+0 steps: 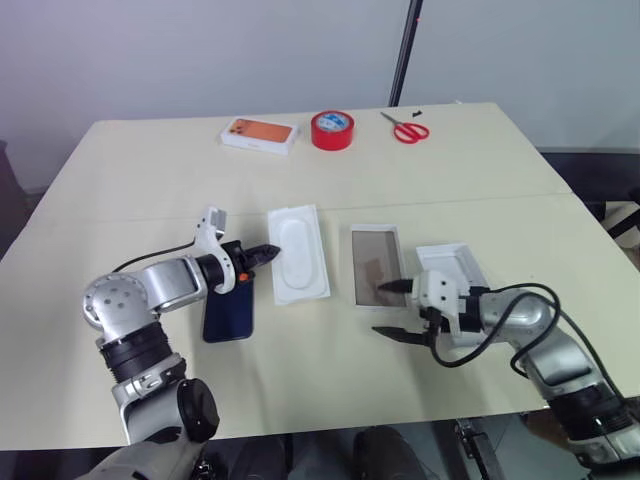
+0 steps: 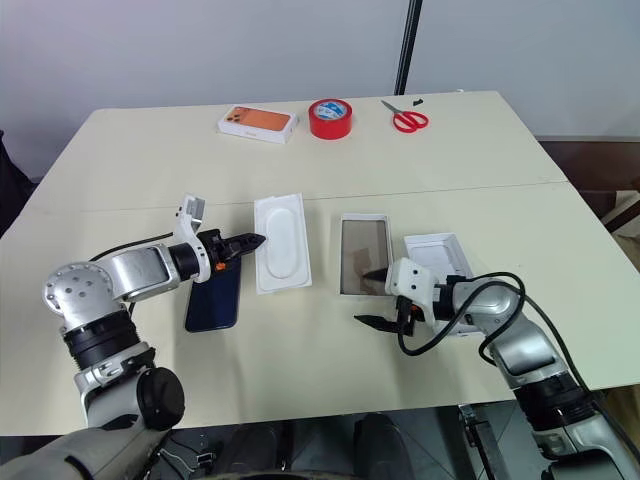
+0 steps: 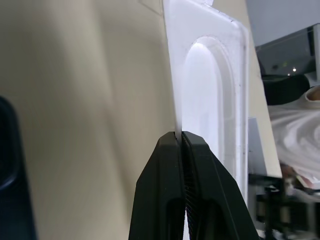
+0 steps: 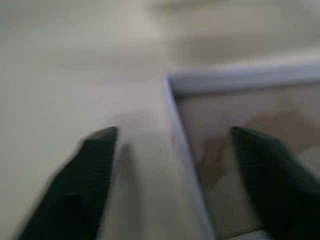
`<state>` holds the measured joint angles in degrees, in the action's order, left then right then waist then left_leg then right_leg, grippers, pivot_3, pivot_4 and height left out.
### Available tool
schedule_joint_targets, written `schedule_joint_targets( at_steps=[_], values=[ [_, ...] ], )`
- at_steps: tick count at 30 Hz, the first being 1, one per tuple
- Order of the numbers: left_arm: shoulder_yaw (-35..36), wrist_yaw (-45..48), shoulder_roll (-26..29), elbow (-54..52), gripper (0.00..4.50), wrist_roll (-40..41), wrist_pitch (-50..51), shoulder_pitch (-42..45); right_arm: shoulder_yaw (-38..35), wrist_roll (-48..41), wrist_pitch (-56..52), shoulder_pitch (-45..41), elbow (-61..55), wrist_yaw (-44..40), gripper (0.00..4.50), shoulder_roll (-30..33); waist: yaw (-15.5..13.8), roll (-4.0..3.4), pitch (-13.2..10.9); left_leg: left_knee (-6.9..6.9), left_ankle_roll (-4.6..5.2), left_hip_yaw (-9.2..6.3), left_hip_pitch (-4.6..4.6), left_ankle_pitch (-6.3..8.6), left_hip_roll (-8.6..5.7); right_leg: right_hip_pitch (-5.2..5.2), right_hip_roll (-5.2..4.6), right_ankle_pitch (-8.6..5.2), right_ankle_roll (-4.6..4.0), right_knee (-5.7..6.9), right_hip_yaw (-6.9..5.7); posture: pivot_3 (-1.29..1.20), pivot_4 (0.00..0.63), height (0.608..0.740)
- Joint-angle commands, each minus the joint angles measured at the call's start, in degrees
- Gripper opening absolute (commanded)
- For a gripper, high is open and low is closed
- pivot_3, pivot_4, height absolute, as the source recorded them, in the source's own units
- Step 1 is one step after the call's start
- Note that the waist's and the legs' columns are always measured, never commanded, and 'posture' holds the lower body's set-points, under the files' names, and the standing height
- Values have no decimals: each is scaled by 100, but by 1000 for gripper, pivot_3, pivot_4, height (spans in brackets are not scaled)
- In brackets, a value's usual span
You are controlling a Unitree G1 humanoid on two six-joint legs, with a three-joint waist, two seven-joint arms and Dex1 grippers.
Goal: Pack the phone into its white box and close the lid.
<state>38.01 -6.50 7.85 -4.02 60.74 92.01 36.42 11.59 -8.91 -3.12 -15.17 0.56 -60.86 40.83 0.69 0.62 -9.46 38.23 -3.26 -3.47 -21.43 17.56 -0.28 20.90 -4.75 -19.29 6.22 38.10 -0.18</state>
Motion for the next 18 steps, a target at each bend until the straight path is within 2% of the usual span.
schedule_joint_targets(
  at_steps=[1,3,4,12,14,17,18],
  values=[
    [137,-266,-63,-215,0,343,49,95,112,280,379,-156,418,-54,1551,-54,3,0,0,0,-1,0,1,0,0,0,1,0,0,0,0,0,150,740],
    [187,-380,-48,-182,0,436,49,142,73,100,344,-173,344,-166,441,-114,2,2,-1,-1,-2,-1,2,-1,1,-1,1,0,0,0,0,0,150,740],
    [237,-451,-55,-159,0,502,49,183,32,-20,300,-190,264,-213,28,-155,1,2,-1,-1,-3,-1,1,-1,1,-1,2,0,0,0,-1,0,150,740],
    [554,-859,-267,215,0,893,45,610,272,1,176,-280,-234,-209,28,-524,-2,10,-6,-2,-9,-2,0,-4,0,1,0,1,1,0,-2,0,150,740],
    [438,-875,-248,294,0,877,47,642,463,239,297,-376,-307,-32,28,-770,18,10,-6,-4,-12,-3,-1,-6,1,3,1,1,1,0,-2,0,150,740],
    [-182,-668,69,358,0,846,49,422,604,341,242,-524,-193,-25,28,-945,22,11,-6,-10,-20,-1,-2,-10,-1,13,5,1,1,3,-1,0,150,740],
    [-301,-595,155,414,0,845,49,391,586,247,125,-573,-158,-72,299,-977,15,11,-6,-11,-22,-1,-3,-11,-1,14,4,1,1,3,-1,0,150,740]
  ],
)
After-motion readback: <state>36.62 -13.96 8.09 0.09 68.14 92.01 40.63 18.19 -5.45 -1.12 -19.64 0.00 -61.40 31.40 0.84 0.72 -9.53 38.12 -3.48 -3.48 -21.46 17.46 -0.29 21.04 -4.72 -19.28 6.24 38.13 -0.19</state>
